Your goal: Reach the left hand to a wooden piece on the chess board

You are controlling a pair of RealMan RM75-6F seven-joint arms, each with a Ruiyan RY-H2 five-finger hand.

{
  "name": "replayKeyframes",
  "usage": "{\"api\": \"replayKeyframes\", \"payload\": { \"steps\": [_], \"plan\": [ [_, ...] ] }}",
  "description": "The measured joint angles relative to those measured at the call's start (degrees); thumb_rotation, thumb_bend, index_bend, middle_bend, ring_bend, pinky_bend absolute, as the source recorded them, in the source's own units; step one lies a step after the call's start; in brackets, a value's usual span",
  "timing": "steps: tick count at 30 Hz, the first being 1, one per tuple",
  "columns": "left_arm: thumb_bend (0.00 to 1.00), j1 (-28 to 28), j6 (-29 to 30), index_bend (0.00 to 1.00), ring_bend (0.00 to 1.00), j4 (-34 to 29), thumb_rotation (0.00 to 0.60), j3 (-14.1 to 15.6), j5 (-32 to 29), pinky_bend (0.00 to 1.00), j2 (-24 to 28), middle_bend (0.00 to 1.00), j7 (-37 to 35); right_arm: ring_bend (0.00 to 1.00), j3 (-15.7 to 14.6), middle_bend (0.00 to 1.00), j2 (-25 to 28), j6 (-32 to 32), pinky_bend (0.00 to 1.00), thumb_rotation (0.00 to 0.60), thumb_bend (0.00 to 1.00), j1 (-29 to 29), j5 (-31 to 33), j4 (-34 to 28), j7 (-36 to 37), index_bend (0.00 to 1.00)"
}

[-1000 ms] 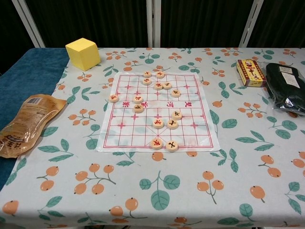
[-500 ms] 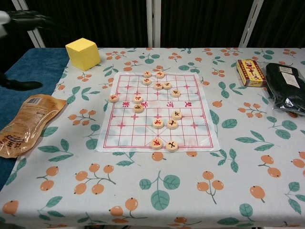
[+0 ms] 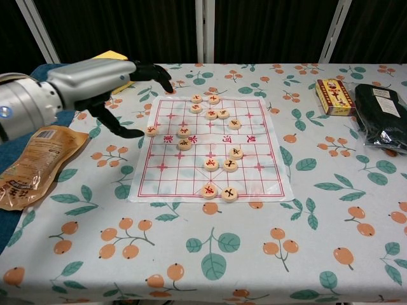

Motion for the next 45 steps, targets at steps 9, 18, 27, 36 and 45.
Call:
{"api": "replayKeyframes", "payload": {
  "steps": [9,18,27,36,45],
  "plan": [
    [0.23,-5.28,-4.20,0.29,0.00,7.15,0.600,0.48,-1.89,0.04,-5.92,0.07,1.41,0.00,0.02,0.00,0.61,1.02,0.00,0.600,0.24,-0.79,0.31,0.49,1.68,0.00],
    [0.24,-7.45,-5.32,0.35,0.00,16.57,0.600,2.48,-2.25,0.04,-10.34,0.04,-1.64,0.00,0.63,0.00,-0.09,0.49,0.00,0.600,0.26,-0.82,1.53,2.84,5.09,0.00],
    [0.25,-8.49,-2.55,0.38,0.00,24.52,0.600,5.23,0.06,0.04,-14.22,0.03,-9.36,0.00,1.09,0.00,-0.51,-0.43,0.00,0.600,0.27,-0.18,1.96,4.63,7.14,0.00],
    [0.27,-11.10,-1.06,0.38,0.00,25.80,0.600,6.18,1.75,0.04,-15.06,0.03,-11.70,0.00,1.24,0.00,-0.79,-1.41,0.00,0.600,0.27,0.01,2.68,4.78,6.86,0.00],
    [0.32,-12.03,-3.63,0.39,0.00,27.86,0.600,6.48,0.13,0.04,-15.89,0.03,-11.54,0.00,1.36,0.00,-0.72,-1.75,0.00,0.600,0.27,0.09,3.02,5.17,7.20,0.00]
  ]
}}
